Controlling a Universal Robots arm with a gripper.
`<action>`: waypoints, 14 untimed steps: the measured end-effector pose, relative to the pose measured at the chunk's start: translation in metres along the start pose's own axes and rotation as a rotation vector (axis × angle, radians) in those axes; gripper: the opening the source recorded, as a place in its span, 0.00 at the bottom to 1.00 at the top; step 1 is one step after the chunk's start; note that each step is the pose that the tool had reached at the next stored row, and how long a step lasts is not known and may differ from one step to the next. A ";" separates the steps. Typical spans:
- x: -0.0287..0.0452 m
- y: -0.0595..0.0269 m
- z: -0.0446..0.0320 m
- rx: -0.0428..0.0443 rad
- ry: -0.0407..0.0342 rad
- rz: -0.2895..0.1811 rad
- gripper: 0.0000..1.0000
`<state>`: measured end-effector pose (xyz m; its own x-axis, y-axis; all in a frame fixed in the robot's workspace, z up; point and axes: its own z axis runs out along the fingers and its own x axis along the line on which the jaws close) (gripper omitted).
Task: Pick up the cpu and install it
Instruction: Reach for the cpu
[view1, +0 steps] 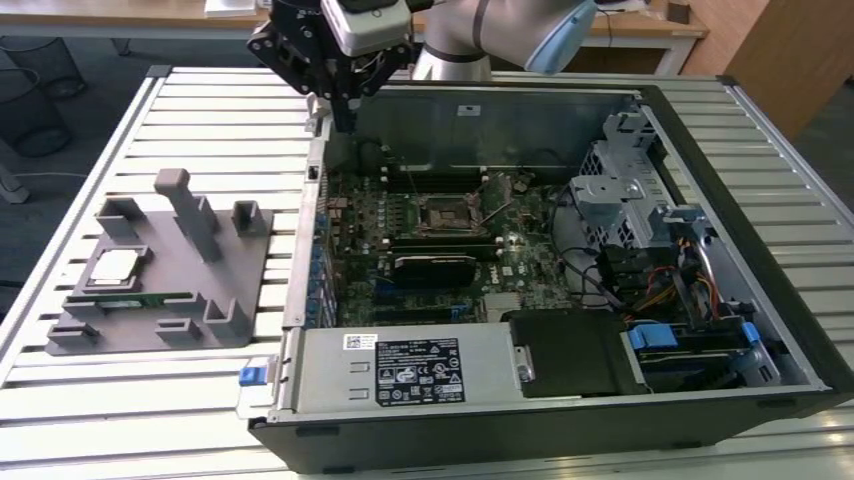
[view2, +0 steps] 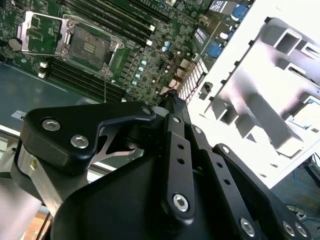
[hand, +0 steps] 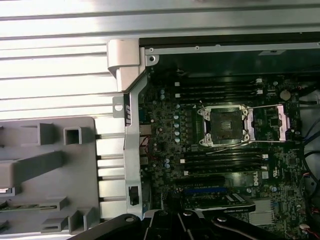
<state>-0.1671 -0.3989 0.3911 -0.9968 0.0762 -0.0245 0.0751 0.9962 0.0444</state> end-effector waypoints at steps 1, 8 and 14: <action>0.0003 0.0000 0.0000 0.0000 0.0000 0.000 0.11; 0.0023 -0.0002 0.0001 0.0000 0.0000 0.000 0.11; 0.0040 -0.0003 0.0002 0.0001 0.0000 0.000 0.11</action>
<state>-0.1711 -0.3989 0.3908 -0.9968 0.0762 -0.0244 0.0751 0.9962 0.0443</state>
